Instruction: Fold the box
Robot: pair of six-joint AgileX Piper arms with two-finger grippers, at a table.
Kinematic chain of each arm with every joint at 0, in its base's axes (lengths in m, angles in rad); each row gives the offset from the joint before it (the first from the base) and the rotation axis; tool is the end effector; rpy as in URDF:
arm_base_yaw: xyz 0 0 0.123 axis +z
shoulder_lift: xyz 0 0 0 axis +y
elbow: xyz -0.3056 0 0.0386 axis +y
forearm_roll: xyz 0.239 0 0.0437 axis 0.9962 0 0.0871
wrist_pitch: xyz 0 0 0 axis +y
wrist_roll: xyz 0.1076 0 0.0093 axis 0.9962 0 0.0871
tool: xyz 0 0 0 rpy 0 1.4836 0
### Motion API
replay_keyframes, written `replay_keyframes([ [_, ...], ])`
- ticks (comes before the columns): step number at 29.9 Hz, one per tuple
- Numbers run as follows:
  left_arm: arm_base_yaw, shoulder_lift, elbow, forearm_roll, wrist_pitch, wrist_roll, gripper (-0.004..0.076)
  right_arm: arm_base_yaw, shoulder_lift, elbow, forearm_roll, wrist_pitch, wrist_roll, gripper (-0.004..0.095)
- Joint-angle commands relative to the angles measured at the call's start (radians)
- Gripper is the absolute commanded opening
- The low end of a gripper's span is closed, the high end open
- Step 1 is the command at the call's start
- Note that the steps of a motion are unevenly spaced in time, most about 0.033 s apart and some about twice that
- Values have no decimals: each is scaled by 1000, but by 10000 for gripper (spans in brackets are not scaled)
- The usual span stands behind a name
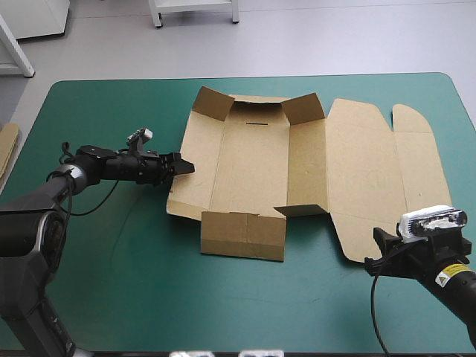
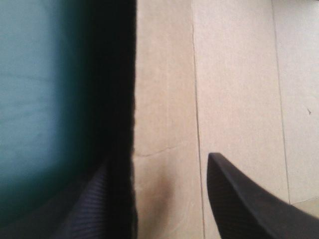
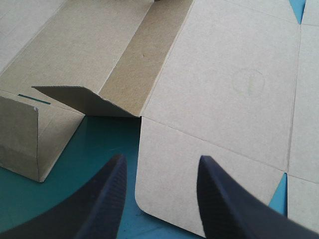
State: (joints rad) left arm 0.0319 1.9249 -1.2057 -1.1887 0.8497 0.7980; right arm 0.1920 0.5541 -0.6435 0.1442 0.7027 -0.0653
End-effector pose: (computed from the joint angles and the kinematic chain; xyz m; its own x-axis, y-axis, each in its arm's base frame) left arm 0.3926 -0.0628 0.2052 -0.9115 -0.1899 -0.3649 0.1329 0.7035 -0.6981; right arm 0.0843 0.0266 0.3279 -0.5002 -0.0515 -0.8644 -0.2468 0.9653 0.0852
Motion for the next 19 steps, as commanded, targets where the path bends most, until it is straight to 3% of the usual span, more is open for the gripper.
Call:
replay_keyframes([
  [1,-33,-39,-38,-59,-16,3,402,3,9,-37,3,-62,0,418],
  [7,-43,-33,-38,-164,-77,45,380,3,9,-37,3,-62,0,418],
  [15,-43,30,-38,-186,57,47,157,3,9,-37,3,-61,0,418],
  [19,-43,38,-38,-193,64,70,33,3,9,-37,3,-61,0,418],
])
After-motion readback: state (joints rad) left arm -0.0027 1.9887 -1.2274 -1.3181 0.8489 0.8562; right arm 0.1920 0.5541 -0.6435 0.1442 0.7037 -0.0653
